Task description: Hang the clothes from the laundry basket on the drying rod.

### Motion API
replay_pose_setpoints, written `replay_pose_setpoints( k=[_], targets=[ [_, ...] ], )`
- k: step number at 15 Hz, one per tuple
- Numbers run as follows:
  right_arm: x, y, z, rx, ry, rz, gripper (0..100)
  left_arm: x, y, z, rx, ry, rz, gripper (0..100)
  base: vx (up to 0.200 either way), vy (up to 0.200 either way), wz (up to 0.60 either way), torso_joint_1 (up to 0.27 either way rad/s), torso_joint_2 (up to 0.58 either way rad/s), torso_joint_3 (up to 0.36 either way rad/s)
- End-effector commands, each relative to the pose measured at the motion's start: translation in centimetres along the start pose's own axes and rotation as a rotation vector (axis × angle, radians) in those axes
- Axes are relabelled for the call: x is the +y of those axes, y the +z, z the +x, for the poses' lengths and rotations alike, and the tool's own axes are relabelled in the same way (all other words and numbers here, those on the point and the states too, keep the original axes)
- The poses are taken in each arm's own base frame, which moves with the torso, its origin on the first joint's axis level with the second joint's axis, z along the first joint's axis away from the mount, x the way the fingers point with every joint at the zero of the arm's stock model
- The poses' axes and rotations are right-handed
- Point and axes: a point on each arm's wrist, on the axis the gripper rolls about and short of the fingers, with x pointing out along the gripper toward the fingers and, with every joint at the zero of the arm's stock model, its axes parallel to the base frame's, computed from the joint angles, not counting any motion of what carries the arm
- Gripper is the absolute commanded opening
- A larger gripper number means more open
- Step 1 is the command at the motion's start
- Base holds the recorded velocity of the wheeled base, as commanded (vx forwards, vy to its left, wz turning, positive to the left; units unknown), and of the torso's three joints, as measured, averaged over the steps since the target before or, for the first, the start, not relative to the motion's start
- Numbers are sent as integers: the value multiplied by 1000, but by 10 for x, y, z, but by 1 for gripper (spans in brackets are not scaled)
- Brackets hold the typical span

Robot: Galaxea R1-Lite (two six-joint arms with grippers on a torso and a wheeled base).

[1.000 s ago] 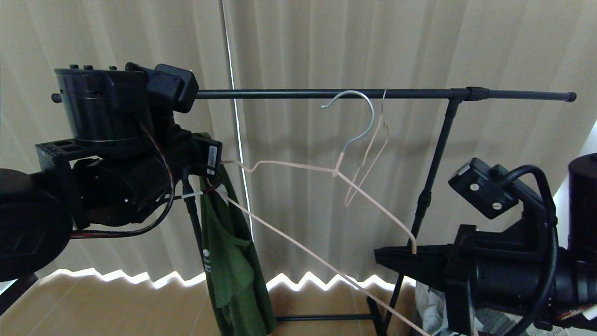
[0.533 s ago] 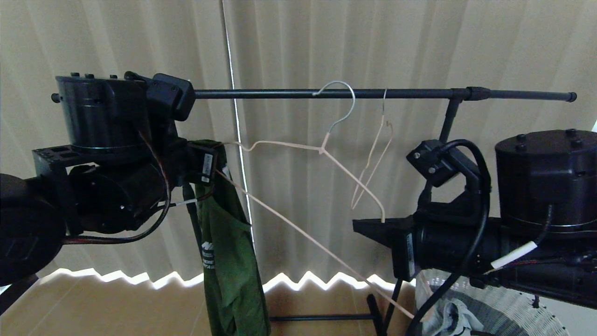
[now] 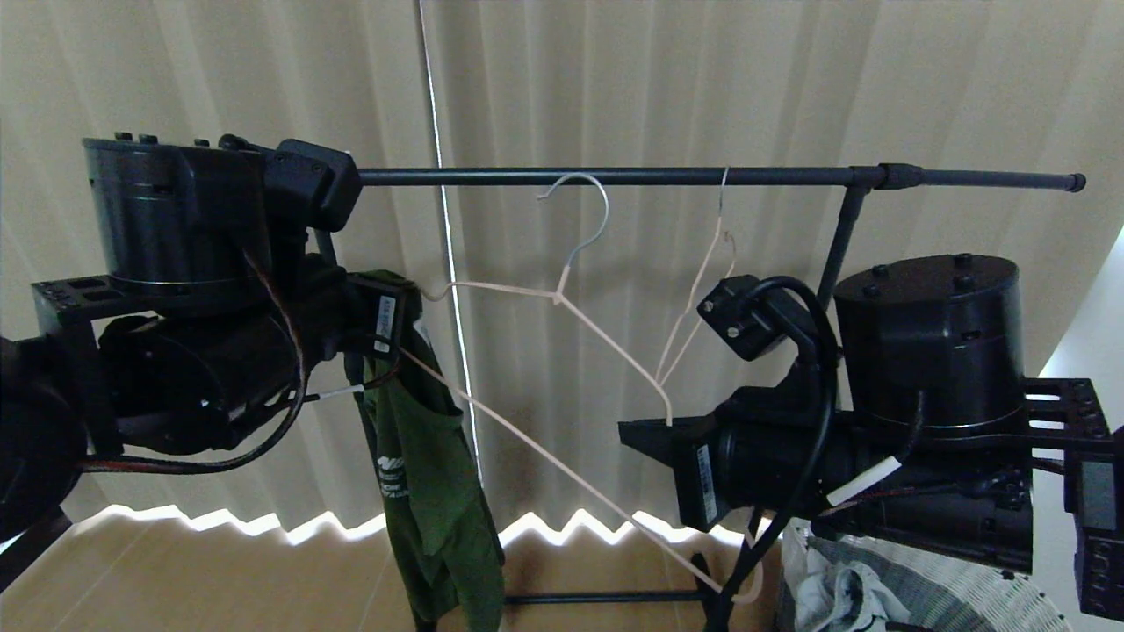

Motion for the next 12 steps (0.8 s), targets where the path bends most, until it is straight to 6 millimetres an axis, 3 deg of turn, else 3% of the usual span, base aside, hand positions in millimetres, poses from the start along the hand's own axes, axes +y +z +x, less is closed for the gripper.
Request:
replay_pose_setpoints(
  k=[1, 7, 12],
  targets=[
    [1, -1, 9, 14, -2, -1, 0, -5, 2, -5, -5, -24, 5, 0, 0, 0, 0, 0, 0, 0],
    [7, -3, 9, 20, 17, -12, 0, -22, 9, -21, -36, -116, 19, 0, 0, 0, 0, 0, 0, 0],
    [10, -5, 10, 27, 25, -17, 0, -25, 17, -26, -62, -136, 15, 0, 0, 0, 0, 0, 0, 0]
  ],
)
